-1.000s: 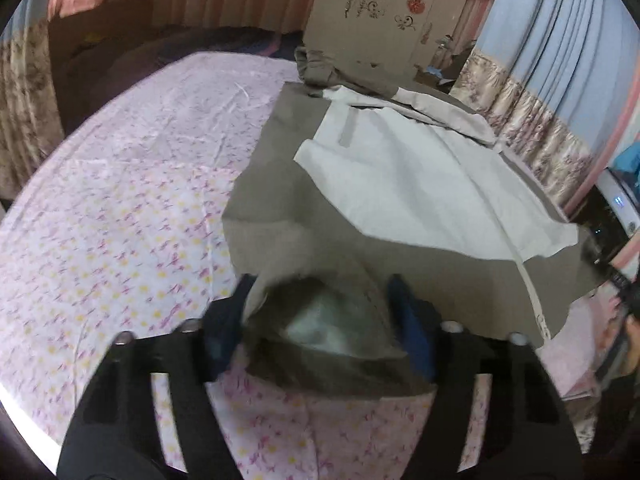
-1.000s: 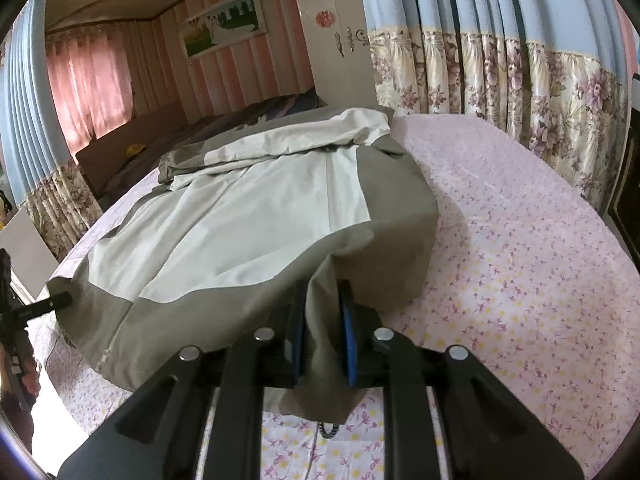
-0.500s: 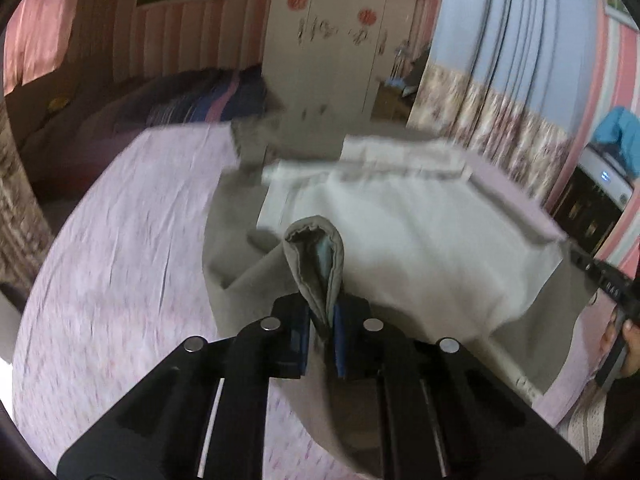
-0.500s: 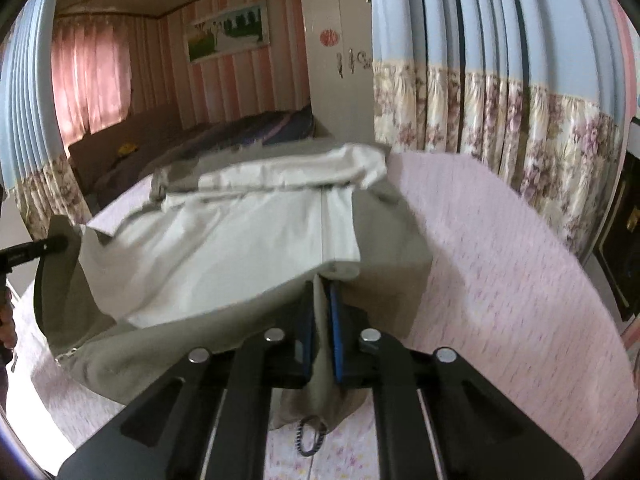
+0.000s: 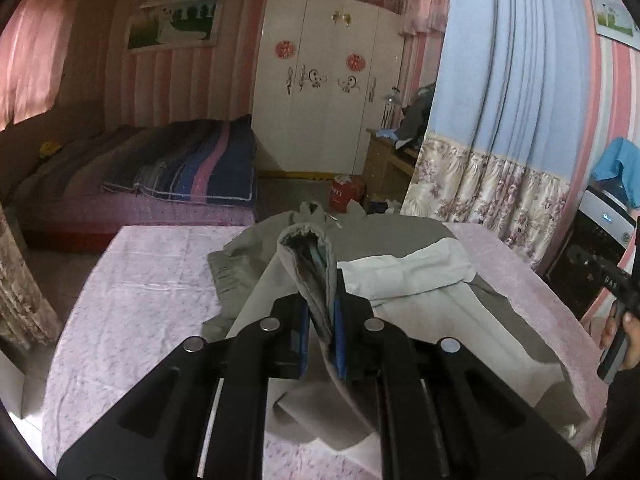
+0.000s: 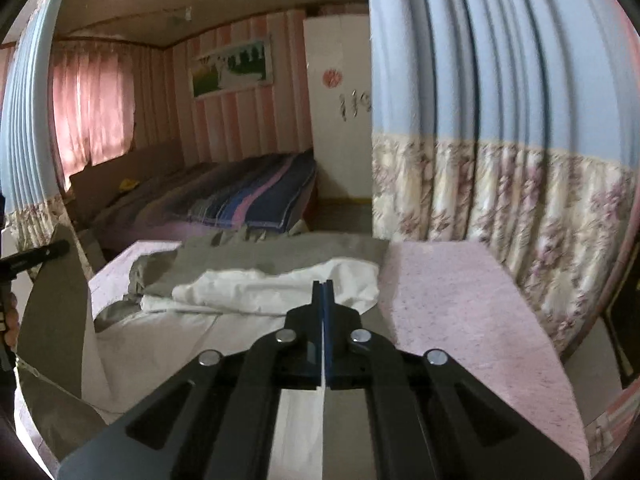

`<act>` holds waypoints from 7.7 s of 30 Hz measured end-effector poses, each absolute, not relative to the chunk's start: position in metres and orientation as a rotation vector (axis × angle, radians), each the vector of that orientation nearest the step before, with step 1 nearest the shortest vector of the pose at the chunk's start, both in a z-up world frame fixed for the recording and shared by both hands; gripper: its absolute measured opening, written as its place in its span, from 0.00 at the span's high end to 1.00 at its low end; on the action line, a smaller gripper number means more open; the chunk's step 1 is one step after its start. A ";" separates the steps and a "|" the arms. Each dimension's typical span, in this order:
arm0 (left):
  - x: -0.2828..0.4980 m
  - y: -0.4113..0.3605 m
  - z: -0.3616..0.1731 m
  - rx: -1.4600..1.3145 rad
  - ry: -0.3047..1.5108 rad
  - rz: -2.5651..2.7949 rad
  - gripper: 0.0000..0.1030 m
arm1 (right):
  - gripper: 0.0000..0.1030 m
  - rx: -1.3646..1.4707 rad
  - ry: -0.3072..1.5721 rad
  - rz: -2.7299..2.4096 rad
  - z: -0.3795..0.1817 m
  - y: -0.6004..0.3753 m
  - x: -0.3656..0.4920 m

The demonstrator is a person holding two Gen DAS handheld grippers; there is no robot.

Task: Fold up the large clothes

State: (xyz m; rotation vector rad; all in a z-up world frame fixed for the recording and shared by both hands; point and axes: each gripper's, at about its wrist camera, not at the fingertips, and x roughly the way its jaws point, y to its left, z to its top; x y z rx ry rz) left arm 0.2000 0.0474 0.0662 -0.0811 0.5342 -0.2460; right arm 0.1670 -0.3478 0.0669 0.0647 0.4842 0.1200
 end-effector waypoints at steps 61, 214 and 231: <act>0.453 0.105 0.002 0.048 0.800 0.098 0.19 | 0.38 0.535 1.034 0.280 -0.025 -0.396 0.497; 0.193 0.129 -0.026 -0.244 0.933 -0.216 0.03 | 0.19 0.389 0.835 0.191 0.004 -0.459 0.147; 0.284 0.092 0.000 -0.305 0.871 -0.380 0.93 | 0.97 0.116 0.587 0.256 0.082 -0.381 0.226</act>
